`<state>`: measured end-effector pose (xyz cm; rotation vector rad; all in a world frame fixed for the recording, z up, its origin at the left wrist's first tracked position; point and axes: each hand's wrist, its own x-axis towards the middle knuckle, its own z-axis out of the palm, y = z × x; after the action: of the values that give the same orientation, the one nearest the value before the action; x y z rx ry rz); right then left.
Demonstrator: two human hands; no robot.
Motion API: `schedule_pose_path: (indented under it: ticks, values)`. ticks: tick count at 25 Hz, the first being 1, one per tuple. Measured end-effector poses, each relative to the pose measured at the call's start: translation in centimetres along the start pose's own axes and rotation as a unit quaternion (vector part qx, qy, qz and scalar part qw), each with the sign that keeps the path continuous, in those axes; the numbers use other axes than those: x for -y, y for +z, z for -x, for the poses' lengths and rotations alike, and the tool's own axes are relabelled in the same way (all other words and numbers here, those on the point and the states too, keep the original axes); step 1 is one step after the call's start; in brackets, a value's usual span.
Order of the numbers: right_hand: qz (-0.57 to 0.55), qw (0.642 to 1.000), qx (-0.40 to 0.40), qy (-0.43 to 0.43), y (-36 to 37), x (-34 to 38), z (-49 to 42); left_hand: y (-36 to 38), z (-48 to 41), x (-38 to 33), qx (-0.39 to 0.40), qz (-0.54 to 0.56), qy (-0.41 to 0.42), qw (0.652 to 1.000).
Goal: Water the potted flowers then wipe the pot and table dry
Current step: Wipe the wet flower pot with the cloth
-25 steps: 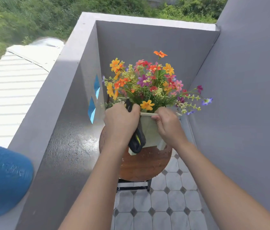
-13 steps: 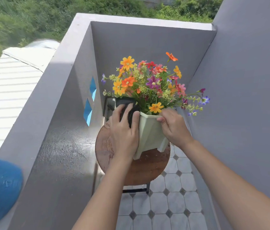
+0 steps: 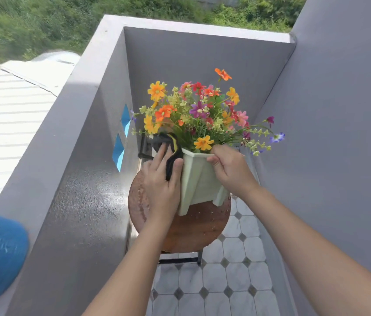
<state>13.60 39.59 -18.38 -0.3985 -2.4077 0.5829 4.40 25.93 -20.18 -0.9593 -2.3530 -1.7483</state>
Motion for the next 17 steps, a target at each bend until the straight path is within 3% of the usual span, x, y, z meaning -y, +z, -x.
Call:
schedule_pose_path:
  ticks: [3, 5, 8, 11, 15, 17]
  values:
    - [-0.009, 1.000, 0.000, 0.001, 0.1, -0.2, -0.4, -0.4, 0.4, -0.3, 0.028, -0.020, 0.114, 0.993]
    - [-0.019, 1.000, -0.010, 0.003, 0.0, -0.3, -0.1, 0.1, -1.1, 1.0, 0.018, -0.019, 0.059, 0.998]
    - [-0.027, 0.999, -0.027, 0.017, -0.2, -0.4, 0.6, 0.7, -3.2, 3.8, 0.004, -0.056, -0.111, 0.992]
    - [-0.021, 0.999, -0.028, 0.024, -0.3, -0.7, 0.6, 0.3, -0.7, 2.8, 0.028, -0.081, -0.139, 0.987]
    - [-0.010, 1.000, -0.018, 0.023, -0.4, -0.8, 0.2, -0.6, 2.4, -0.8, 0.032, -0.052, 0.076, 0.995]
    - [-0.015, 1.000, -0.016, 0.021, -0.3, -0.7, 0.2, -0.4, 0.7, 0.8, 0.040, -0.070, 0.133, 0.988]
